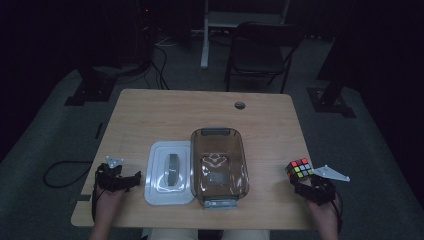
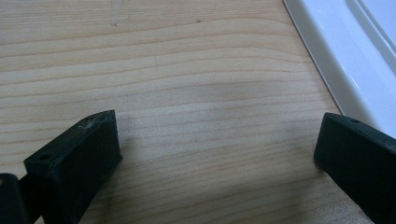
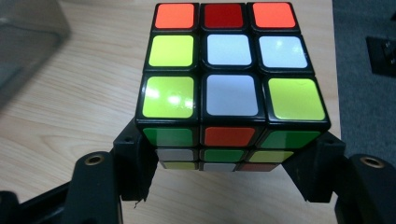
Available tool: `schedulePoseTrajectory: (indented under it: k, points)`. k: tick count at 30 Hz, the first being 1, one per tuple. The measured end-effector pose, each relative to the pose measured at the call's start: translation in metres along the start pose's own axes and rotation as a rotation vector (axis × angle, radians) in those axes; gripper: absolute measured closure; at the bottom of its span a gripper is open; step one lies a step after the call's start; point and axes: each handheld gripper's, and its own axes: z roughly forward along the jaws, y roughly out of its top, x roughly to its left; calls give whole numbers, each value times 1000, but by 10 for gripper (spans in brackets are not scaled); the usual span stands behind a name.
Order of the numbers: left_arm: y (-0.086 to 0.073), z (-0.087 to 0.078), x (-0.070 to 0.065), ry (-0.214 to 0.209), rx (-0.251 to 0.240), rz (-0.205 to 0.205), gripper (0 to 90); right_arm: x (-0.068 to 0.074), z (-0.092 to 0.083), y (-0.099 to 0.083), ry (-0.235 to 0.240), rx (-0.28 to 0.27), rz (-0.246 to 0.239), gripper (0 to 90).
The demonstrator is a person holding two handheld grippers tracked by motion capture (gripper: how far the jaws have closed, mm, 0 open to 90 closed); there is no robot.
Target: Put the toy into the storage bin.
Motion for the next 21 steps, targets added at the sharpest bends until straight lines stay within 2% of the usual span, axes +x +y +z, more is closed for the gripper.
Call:
schedulePoseTrajectory:
  k: [1,3,5,11,16,21]
  points:
    - [0,0,0,0,0,0,11,1,-1,2,9,-1,-4,340]
    - [0,0,0,0,0,0,11,0,-4,7,63,-21,6,340]
    - [0,0,0,-1,0,0,11,1,-7,11,89,-22,-5,340]
    - [0,0,0,-1,0,1,11,10,-20,28,107,-41,-75,340]
    - [0,0,0,-2,1,2,11,20,-33,47,145,-72,-139,340]
    - [0,0,0,-2,1,1,11,36,-45,65,193,-106,-209,340]
